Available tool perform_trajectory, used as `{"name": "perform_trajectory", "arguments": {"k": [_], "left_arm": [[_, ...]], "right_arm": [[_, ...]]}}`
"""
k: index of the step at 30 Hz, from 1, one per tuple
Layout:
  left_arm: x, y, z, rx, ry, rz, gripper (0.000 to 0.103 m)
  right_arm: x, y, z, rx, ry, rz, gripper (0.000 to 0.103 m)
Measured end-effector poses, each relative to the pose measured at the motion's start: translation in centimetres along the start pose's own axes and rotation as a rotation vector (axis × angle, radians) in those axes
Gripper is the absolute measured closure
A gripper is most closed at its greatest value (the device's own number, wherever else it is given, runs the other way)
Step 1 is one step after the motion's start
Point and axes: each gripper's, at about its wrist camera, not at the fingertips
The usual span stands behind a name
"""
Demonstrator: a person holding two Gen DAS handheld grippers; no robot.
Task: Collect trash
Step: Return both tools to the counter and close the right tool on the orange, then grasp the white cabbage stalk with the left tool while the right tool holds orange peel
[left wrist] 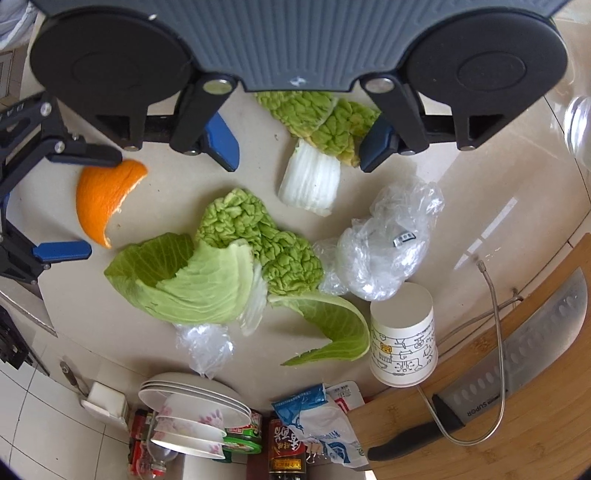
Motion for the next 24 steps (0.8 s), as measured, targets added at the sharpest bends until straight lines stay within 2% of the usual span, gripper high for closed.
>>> {"name": "perform_trajectory", "arguments": {"k": [4, 7, 10, 12, 13, 14, 15, 16, 17, 20, 24], "left_arm": [[-0.6, 0.4, -0.6, -0.009, -0.016, 0.015, 0.038], [-0.5, 0.1, -0.5, -0.011, -0.009, 0.003, 0.041], [-0.2, -0.2, -0.7, 0.007, -0.005, -0.023, 0.055], [-0.2, -0.4, -0.8, 0.02, -0.006, -0.028, 0.064], [-0.2, -0.4, -0.9, 0.023, -0.008, -0.024, 0.07], [-0.2, -0.5, -0.9, 0.025, -0.01, -0.019, 0.072], [-0.2, -0.6, -1.0, 0.022, -0.015, -0.021, 0.073], [-0.2, -0.6, -1.0, 0.023, -0.016, -0.017, 0.075], [-0.2, -0.6, -1.0, 0.023, -0.019, -0.008, 0.075], [-0.1, -0.6, -0.9, 0.019, -0.026, 0.023, 0.071], [0.2, -0.7, -0.7, 0.013, -0.039, 0.052, 0.069]], "right_arm": [[-0.7, 1.4, -0.8, -0.018, -0.046, 0.015, 0.0], [-0.8, 1.4, -1.0, 0.0, -0.047, 0.012, 0.0], [-0.3, 0.6, -0.8, 0.024, -0.03, 0.007, 0.0], [0.1, -0.1, -0.6, 0.03, -0.02, -0.011, 0.006], [0.3, -0.4, -0.6, 0.021, -0.012, -0.028, 0.012], [0.4, -0.6, -0.6, 0.025, -0.002, -0.038, 0.02], [0.6, -0.7, -0.7, 0.026, -0.003, -0.041, 0.022], [0.7, -0.8, -0.7, 0.023, -0.001, -0.047, 0.029], [0.8, -0.9, -0.8, 0.021, 0.003, -0.054, 0.036], [0.8, -0.7, -0.9, 0.032, 0.002, -0.055, 0.048], [0.9, -0.5, -1.1, 0.039, -0.005, -0.055, 0.052]]}}
Point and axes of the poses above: each gripper's, at about its wrist camera, not at the fingertips, and z roughly the way its jaws point, y to its right, x to its top, and after that the axes turned 8 degrees about -x, right-handed
